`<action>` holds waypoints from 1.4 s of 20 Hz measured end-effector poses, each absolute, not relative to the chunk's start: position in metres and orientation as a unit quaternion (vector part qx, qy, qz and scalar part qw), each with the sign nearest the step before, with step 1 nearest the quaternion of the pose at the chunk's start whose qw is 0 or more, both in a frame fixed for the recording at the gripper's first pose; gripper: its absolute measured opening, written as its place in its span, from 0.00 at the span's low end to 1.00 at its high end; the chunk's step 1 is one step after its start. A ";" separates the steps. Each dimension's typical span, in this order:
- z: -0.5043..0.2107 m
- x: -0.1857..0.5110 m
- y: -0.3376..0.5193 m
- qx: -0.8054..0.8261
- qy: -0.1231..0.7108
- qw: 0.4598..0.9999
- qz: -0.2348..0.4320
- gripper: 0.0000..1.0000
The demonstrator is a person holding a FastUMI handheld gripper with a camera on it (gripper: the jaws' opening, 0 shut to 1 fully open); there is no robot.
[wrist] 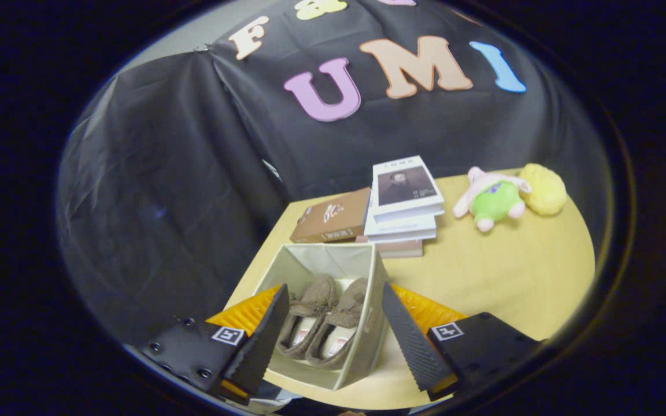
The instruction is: Open the storage box then place both shoes into the box .Put the left shoe in first, then the right shoe, with the right side of both shoes facing outward in a uniform manner.
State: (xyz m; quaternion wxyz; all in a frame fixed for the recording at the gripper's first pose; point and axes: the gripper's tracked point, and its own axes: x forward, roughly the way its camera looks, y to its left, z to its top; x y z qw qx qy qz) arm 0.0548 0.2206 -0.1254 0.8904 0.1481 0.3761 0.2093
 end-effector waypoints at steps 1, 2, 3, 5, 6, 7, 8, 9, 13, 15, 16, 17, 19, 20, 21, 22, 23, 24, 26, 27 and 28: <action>-0.116 0.057 0.209 0.139 0.357 0.900 0.208 1.00; -0.107 0.061 0.194 0.123 0.338 0.911 0.201 1.00; -0.099 0.064 0.179 0.104 0.318 0.922 0.197 1.00; -0.083 0.067 0.154 0.077 0.287 0.936 0.190 1.00; -0.071 0.067 0.143 0.076 0.270 0.941 0.189 1.00; -0.056 0.066 0.134 0.081 0.247 0.947 0.189 1.00; -0.044 0.065 0.123 0.084 0.226 0.952 0.189 1.00; -0.037 0.064 0.109 0.084 0.207 0.957 0.184 1.00; -0.020 0.060 0.053 0.051 0.153 0.977 0.142 1.00; -0.019 0.057 0.030 0.041 0.141 0.982 0.121 1.00; -0.018 0.054 0.020 0.040 0.133 0.984 0.111 1.00; -0.019 0.056 0.007 0.035 0.127 0.986 0.099 1.00; -0.021 0.053 -0.011 0.031 0.117 0.990 0.078 1.00; -0.019 0.051 -0.017 0.033 0.114 0.990 0.073 1.00; -0.017 0.049 -0.023 0.036 0.108 0.991 0.066 1.00; -0.016 0.049 -0.029 0.037 0.105 0.992 0.061 1.00; -0.016 0.047 -0.034 0.039 0.100 0.993 0.057 1.00; -0.013 0.046 -0.037 0.039 0.098 0.993 0.056 1.00; -0.008 0.044 -0.047 0.035 0.091 0.994 0.049 1.00; -0.005 0.046 -0.052 0.035 0.088 0.994 0.047 1.00; -0.003 0.046 -0.054 0.035 0.086 0.995 0.045 1.00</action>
